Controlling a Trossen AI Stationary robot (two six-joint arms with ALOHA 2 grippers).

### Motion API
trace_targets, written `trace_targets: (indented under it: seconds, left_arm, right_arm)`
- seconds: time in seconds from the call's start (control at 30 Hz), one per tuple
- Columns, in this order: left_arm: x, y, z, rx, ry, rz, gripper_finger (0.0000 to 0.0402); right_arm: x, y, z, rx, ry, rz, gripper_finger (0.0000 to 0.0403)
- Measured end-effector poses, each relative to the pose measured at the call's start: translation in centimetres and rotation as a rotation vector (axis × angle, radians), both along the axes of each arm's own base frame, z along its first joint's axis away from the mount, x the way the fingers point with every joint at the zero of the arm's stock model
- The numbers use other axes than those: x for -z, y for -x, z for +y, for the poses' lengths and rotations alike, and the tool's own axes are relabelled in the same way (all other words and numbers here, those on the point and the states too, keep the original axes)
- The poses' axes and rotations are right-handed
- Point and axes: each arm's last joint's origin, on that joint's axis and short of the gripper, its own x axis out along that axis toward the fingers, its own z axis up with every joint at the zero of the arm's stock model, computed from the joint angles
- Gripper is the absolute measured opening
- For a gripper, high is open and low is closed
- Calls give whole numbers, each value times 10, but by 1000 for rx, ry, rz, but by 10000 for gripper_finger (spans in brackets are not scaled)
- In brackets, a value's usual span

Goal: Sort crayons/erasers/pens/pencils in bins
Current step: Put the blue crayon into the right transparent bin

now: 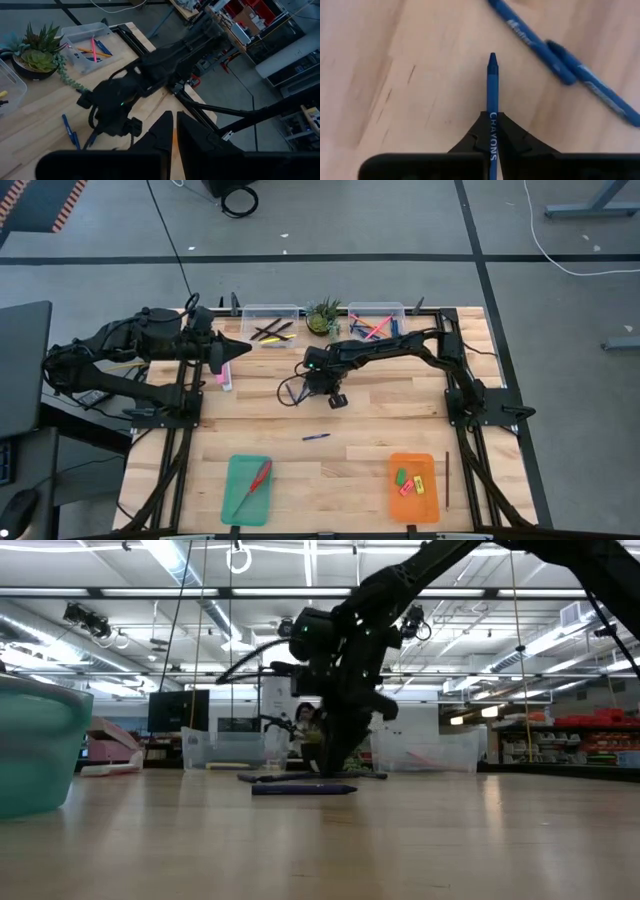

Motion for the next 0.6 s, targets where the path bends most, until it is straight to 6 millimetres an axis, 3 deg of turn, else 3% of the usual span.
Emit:
trace_targets:
  seconds: [0.23,0.4,0.53,0.6]
  left_arm:
    - [0,0,0,1,-3,0,33]
    - [0,0,0,7,-20,3,26]
    - [-1,0,0,13,-38,3,26]
    - [-1,0,0,13,-38,-4,28]
  right_arm:
    - [-57,28,-8,117,6,11,8]
    - [-103,55,-32,264,37,-51,8]
    - [-114,67,-54,315,73,-77,8]
    - [-109,70,-64,354,71,-54,8]
